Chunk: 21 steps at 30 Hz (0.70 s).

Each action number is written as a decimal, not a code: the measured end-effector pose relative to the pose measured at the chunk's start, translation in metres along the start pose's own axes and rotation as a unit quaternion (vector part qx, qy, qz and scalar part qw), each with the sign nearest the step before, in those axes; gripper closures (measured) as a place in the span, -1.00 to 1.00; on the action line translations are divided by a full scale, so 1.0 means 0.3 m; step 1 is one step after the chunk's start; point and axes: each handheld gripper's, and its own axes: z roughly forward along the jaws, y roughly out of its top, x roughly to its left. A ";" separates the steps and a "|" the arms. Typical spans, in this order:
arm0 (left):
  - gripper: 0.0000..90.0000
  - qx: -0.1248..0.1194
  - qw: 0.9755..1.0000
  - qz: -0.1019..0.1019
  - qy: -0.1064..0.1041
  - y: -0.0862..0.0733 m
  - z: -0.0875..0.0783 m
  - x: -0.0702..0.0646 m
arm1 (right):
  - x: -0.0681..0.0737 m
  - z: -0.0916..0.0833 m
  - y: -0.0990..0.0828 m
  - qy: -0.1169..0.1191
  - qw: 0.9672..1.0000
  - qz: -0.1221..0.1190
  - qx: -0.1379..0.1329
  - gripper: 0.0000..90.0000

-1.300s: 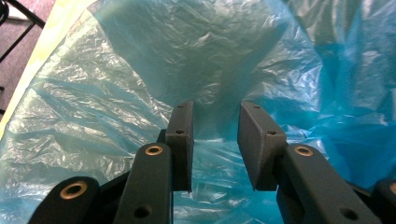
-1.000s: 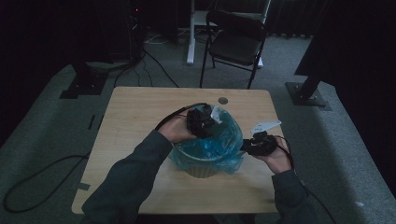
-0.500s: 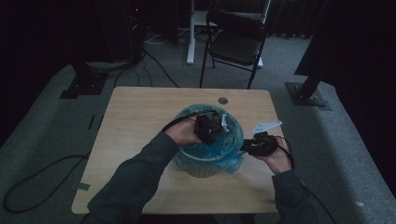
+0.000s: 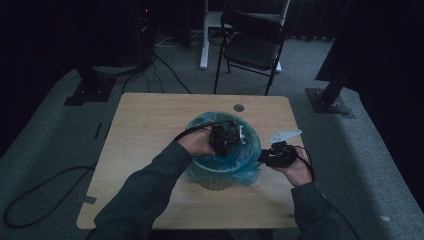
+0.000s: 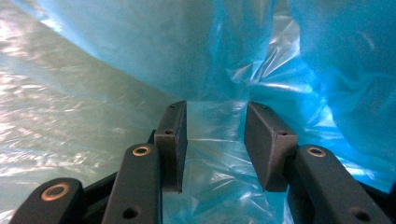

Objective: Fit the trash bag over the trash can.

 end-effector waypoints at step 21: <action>0.33 -0.126 0.989 -0.074 0.032 -0.140 -0.218 0.059 | -0.002 -0.001 -0.005 0.000 1.000 0.001 0.000 0.53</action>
